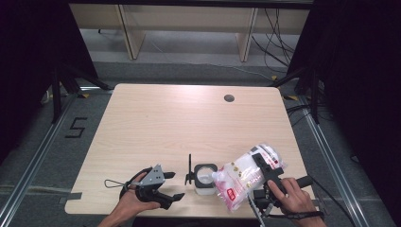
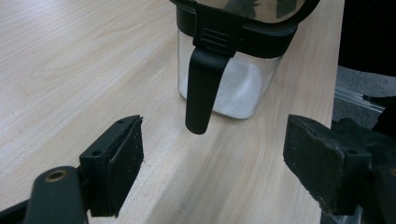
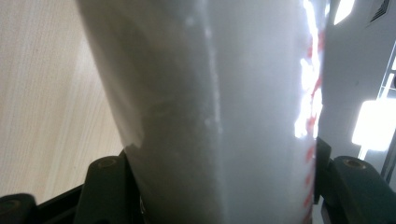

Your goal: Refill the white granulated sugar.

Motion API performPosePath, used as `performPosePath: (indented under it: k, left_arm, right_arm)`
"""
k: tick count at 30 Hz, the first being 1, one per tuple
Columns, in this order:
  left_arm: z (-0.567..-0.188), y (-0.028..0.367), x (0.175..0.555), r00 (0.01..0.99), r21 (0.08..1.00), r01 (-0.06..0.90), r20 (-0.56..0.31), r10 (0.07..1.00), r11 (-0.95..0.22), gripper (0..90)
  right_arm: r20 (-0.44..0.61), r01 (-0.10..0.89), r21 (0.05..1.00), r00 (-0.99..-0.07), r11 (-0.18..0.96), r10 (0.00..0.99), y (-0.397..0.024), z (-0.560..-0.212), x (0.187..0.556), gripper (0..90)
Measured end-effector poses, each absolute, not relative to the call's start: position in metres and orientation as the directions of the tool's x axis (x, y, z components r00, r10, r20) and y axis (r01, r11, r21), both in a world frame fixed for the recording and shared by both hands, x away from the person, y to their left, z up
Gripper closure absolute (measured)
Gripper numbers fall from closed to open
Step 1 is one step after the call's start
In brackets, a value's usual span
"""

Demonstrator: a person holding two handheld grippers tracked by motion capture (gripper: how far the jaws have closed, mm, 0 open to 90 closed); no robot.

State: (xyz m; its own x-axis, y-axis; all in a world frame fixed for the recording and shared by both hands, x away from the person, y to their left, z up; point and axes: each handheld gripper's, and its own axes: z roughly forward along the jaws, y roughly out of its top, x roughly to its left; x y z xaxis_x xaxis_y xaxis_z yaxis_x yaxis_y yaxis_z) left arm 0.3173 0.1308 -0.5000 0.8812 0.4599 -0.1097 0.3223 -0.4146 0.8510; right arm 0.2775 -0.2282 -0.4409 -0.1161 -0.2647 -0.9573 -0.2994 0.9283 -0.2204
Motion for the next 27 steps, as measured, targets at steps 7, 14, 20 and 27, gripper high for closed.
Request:
performPosePath:
  k: [7,14,20,27]
  left_arm:
    - [-0.4998,0.1312,0.3175,0.882,0.85,0.317,-0.101,0.46,-0.421,19.7]
    - [-0.4996,0.1314,0.317,0.878,0.848,0.321,-0.099,0.469,-0.421,19.7]
    - [-0.4998,0.1313,0.3172,0.879,0.85,0.32,-0.101,0.467,-0.418,19.7]
    - [-0.4998,0.1314,0.3172,0.879,0.85,0.319,-0.1,0.466,-0.419,19.7]
  right_arm:
    - [-0.955,-0.274,-0.217,-0.14,0.937,-0.262,-0.2279,-0.4427,0.2756,40.9]
    - [-0.954,-0.279,-0.222,-0.137,0.934,-0.267,-0.2278,-0.4421,0.276,40.9]
    - [-0.957,-0.293,-0.215,-0.125,0.932,-0.261,-0.228,-0.4429,0.2767,40.9]
    - [-0.958,-0.267,-0.2,-0.148,0.943,-0.245,-0.2283,-0.4416,0.2749,40.9]
